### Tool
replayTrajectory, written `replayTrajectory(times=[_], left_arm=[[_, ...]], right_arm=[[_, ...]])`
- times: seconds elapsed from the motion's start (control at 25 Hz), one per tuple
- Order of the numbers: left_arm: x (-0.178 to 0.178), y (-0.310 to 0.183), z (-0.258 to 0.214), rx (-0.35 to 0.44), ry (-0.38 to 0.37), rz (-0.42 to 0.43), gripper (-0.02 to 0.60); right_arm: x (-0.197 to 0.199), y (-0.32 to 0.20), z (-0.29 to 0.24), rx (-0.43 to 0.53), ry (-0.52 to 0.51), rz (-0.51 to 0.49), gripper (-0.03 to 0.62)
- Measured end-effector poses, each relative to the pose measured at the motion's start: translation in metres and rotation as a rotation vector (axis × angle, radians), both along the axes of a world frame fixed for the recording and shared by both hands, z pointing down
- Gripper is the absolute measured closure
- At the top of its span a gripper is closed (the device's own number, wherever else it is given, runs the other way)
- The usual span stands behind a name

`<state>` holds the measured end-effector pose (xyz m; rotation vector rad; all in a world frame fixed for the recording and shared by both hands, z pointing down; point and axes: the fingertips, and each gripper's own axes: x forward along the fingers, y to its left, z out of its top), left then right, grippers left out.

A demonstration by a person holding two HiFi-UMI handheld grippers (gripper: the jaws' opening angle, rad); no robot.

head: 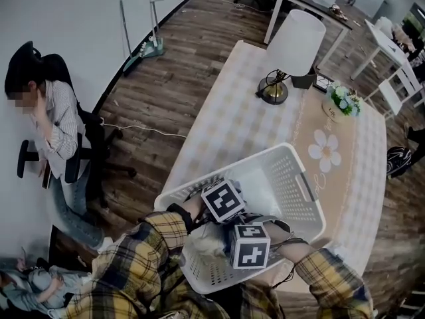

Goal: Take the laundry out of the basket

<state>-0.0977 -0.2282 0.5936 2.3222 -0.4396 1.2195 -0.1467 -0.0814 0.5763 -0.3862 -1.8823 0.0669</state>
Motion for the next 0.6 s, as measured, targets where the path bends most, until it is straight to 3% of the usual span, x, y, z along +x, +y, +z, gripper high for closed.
replayTrajectory(times=[0.24,0.4,0.48,0.6], left_arm=[[-0.006,0.019,0.028,-0.100,-0.064,0.029,0.391],[-0.015,0.026,0.039,-0.135,-0.123,0.026,0.437],[-0.017,0.029,0.042,-0.161,-0.140,0.019,0.474],[-0.021,0.033,0.044,-0.206,-0.156,0.017,0.515]], right_arm=[[0.000,0.005,0.027,0.094,0.041,-0.092,0.238],[0.000,0.007,0.038,0.137,0.056,-0.132,0.272],[0.000,0.004,0.038,0.158,0.059,-0.135,0.319],[0.001,0.000,0.036,0.186,0.059,-0.133,0.449]])
